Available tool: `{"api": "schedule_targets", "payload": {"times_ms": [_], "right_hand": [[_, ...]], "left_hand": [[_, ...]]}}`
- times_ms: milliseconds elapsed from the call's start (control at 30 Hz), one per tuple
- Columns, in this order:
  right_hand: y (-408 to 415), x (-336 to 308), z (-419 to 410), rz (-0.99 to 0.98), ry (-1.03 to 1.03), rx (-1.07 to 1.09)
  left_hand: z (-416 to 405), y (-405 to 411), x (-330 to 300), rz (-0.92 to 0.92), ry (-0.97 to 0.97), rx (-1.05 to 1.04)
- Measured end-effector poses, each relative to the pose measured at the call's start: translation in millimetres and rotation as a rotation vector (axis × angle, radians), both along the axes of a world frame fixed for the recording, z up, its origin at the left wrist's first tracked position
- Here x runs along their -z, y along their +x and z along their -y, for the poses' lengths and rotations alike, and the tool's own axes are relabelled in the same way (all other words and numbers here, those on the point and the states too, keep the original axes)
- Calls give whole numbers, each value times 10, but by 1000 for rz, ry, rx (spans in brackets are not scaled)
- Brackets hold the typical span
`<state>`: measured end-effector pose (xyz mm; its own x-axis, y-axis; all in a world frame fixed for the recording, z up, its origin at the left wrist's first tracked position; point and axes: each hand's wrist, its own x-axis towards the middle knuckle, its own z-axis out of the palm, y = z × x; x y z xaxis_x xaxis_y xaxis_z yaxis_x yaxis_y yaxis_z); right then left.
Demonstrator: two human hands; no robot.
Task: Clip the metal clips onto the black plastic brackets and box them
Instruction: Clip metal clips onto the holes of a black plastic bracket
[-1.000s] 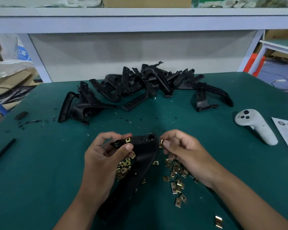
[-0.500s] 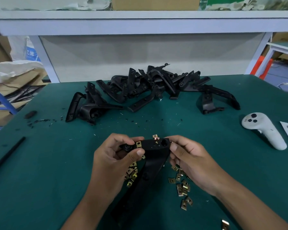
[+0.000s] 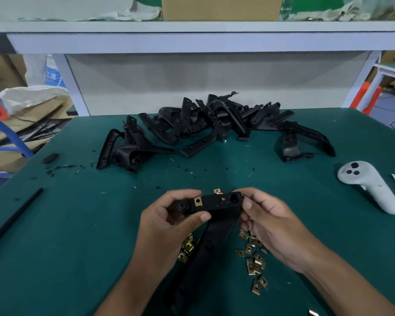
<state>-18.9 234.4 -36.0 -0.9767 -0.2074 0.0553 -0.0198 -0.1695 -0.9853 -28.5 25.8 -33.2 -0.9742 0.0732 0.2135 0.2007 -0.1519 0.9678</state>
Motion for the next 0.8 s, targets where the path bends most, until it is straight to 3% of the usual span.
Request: {"api": "schedule_targets", "payload": {"times_ms": [100,533,667,800], "right_hand": [[4,-17,1,-4,-24,-14],[11,-5,-9,17,-58,4],[-6,-47,-13,-4,-28,33],[-45,-128,-70,-7,-130,102]], "left_hand": [[-8,-19,15,16,54,-10],[-42,67,16,-35,-72,-37],[-52,49,13,-18,-5,-36],[-46,33,21,67,100,74]]}}
